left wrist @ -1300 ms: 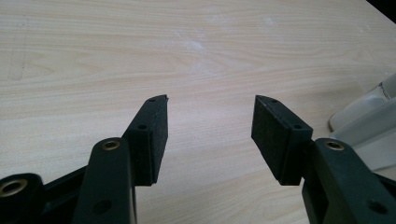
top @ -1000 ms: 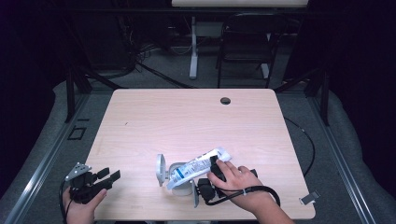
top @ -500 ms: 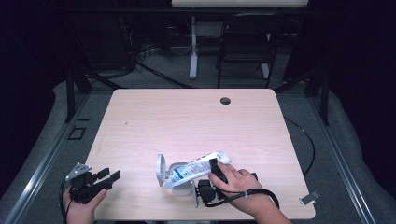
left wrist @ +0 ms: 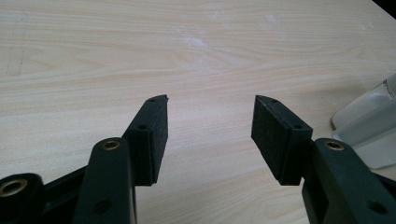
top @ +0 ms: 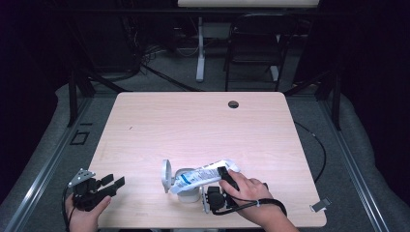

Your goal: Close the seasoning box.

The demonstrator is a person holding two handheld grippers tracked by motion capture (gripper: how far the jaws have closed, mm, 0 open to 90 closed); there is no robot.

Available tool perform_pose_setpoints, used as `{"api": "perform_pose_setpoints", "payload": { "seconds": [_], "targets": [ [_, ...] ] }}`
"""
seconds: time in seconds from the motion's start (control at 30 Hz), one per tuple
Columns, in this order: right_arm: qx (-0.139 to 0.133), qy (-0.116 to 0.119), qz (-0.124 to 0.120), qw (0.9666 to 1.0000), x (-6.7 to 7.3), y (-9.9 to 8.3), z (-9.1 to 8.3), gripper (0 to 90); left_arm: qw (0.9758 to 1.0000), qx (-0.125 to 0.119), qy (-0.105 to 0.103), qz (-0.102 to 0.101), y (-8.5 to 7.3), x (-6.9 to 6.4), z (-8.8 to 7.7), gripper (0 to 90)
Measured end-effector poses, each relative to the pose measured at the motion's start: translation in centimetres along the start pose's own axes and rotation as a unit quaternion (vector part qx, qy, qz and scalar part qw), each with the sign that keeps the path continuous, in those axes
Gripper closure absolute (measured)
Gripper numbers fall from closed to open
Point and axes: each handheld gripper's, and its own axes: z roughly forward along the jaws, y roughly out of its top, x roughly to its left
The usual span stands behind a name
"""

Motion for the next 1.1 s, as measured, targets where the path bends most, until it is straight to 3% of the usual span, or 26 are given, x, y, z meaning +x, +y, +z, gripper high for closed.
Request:
{"api": "perform_pose_setpoints", "payload": {
  "seconds": [0.47,0.63,1.1],
  "targets": [
    [-0.021,0.025,0.061,0.9976,-0.17,-0.45,-0.04,80.1,1.0000,-0.003,0.002,0.000,0.00,-0.02,0.02,46.2],
    [-0.024,0.031,0.071,0.9967,-0.36,-0.53,-0.25,80.2,1.0000,-0.004,0.001,0.000,-0.01,-0.03,0.02,46.2],
    [-0.051,0.040,0.125,0.9900,-0.33,-0.97,-0.28,80.4,1.0000,-0.002,0.001,0.000,-0.03,-0.04,0.06,46.2]
  ]
}}
